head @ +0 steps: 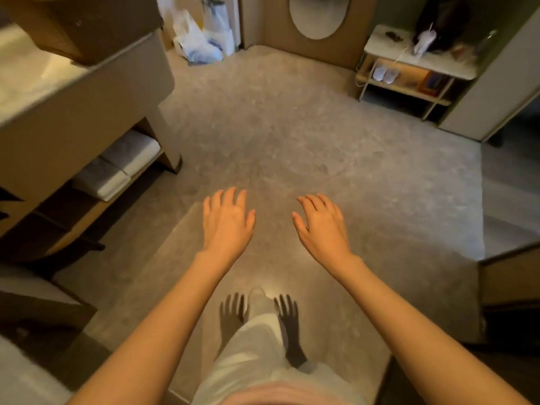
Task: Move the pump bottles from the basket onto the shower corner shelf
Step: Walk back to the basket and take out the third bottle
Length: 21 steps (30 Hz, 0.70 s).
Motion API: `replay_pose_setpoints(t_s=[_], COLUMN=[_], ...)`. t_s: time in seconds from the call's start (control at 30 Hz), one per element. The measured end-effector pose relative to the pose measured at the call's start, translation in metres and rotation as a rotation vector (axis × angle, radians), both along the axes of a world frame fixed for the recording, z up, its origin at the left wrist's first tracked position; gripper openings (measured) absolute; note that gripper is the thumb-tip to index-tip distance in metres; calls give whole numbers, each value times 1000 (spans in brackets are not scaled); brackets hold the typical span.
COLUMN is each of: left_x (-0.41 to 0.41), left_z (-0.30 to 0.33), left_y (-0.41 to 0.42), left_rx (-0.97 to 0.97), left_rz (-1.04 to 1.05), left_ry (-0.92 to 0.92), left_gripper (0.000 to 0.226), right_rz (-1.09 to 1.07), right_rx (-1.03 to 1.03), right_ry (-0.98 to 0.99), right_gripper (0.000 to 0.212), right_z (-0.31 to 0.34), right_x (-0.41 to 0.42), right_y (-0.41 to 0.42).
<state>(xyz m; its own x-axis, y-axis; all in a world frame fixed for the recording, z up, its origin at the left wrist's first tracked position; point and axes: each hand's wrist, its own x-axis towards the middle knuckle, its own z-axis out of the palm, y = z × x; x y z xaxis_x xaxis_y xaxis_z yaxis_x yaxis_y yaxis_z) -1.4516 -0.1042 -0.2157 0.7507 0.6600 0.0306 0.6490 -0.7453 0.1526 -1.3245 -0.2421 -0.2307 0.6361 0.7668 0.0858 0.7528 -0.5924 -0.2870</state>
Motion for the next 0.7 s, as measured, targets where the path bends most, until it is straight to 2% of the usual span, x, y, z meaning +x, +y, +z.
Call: replay_pose_setpoints(t_s=[0.23,0.5,0.7], left_x=[108,193,288], left_z=[39,19,28], left_y=[148,274,385], left_rx=[65,26,60], left_rz=[52,131,233], left_ry=[-60,12,15], left_gripper=[52,51,48], right_rz=[74,119,239], right_rx=[68,-25,40], right_ry=[-92,2,-19], right_gripper=[41,41,43], right_z=[37,9,18], right_x=[119,218,333], right_y=[159,287,422])
